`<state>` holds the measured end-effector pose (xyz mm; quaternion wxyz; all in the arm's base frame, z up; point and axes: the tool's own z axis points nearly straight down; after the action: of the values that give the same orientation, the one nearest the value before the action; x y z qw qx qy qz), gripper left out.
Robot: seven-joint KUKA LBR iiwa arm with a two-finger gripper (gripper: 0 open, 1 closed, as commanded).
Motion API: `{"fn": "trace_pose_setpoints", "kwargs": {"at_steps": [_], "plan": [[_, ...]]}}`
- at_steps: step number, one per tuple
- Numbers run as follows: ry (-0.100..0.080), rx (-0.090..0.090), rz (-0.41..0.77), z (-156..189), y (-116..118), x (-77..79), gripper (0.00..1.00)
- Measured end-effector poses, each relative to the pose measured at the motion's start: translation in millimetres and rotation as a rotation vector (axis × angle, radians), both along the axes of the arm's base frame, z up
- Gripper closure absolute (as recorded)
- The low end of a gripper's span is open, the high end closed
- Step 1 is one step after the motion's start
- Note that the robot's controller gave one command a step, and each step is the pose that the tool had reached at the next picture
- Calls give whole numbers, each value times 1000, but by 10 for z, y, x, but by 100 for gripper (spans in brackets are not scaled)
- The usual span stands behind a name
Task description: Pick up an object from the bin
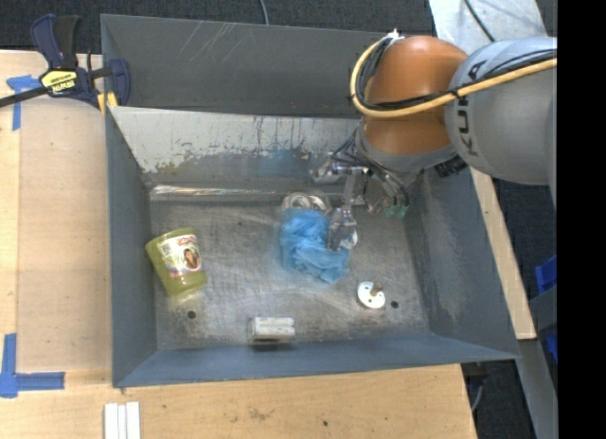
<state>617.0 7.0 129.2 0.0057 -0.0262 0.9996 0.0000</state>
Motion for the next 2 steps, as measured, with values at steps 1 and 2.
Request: {"fn": "trace_pose_setpoints", "kwargs": {"at_steps": [1,2], "plan": [[-1,-4,121,-465,-100,97,0],[1,6,-9,-482,-73,107,0]]}}
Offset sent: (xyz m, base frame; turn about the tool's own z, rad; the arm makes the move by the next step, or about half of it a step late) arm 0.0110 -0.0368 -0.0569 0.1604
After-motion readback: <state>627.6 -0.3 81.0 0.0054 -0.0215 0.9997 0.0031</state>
